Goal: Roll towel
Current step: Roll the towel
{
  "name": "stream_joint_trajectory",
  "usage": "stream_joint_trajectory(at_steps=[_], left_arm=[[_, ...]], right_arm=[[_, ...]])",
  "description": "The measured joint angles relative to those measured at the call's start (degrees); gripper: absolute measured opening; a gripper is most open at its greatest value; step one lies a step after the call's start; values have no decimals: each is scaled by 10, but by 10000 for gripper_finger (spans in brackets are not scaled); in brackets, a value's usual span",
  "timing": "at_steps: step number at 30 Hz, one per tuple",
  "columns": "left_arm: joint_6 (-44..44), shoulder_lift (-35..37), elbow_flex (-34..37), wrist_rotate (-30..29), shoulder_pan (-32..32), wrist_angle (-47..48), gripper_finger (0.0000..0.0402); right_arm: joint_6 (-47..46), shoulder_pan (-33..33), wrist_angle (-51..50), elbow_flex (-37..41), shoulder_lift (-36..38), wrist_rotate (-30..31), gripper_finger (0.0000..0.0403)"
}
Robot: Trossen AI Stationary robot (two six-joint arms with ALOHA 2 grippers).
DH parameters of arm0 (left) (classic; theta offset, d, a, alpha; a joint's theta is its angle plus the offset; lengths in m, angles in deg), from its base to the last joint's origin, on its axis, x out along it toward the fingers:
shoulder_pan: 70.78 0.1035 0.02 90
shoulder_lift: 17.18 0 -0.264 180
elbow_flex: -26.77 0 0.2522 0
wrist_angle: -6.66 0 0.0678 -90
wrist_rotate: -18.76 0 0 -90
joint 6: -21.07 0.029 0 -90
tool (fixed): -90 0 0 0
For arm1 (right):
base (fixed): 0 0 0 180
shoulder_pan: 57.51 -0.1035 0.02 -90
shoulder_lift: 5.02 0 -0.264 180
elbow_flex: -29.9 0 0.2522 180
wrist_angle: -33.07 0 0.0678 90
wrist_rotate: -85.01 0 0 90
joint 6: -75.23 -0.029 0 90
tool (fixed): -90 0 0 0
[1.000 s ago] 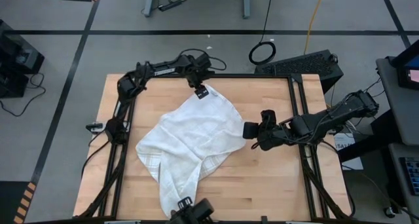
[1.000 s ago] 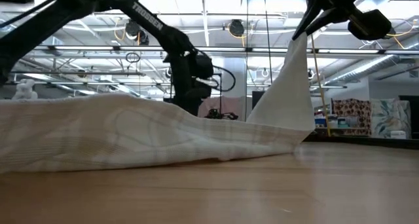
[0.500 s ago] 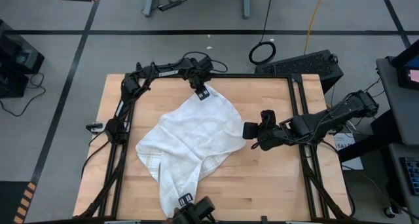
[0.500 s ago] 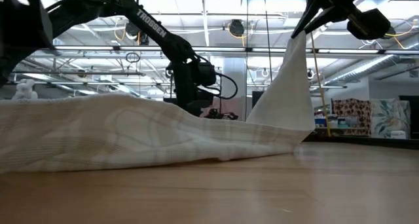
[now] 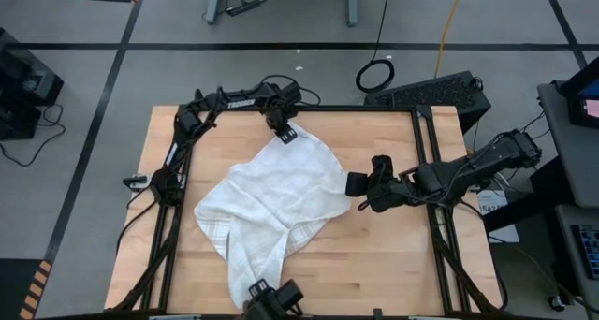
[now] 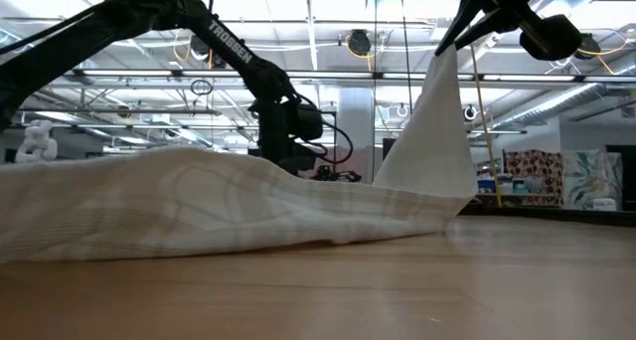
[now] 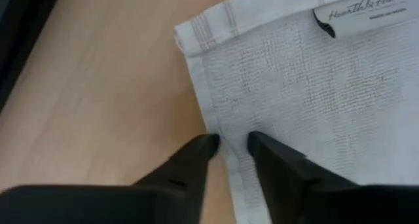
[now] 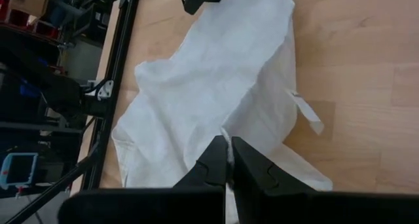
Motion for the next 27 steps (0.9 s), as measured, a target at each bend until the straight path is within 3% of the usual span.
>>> stream_joint_trajectory(at_steps=[2, 4, 8, 10, 16, 20, 27], left_arm=[[6, -2, 0, -2, 0, -13, 153], [19, -2, 1, -2, 1, -22, 142], [70, -2, 1, 7, 2, -46, 35], [76, -3, 0, 17, 5, -50, 13], [76, 13, -33, 49, 28, 19, 3], [92, 84, -60, 74, 42, 36, 2], [151, 220, -66, 61, 40, 7, 1]], right_arm=[[0, 0, 0, 0, 0, 1, 0], [0, 0, 0, 0, 0, 7, 0], [0, 4, 0, 0, 0, 30, 0], [-1, 9, 0, 0, 0, 51, 0], [-1, 41, 1, 0, 0, 86, 0], [20, 60, 22, 0, 0, 118, 0], [82, 99, 101, 0, 5, 156, 0]])
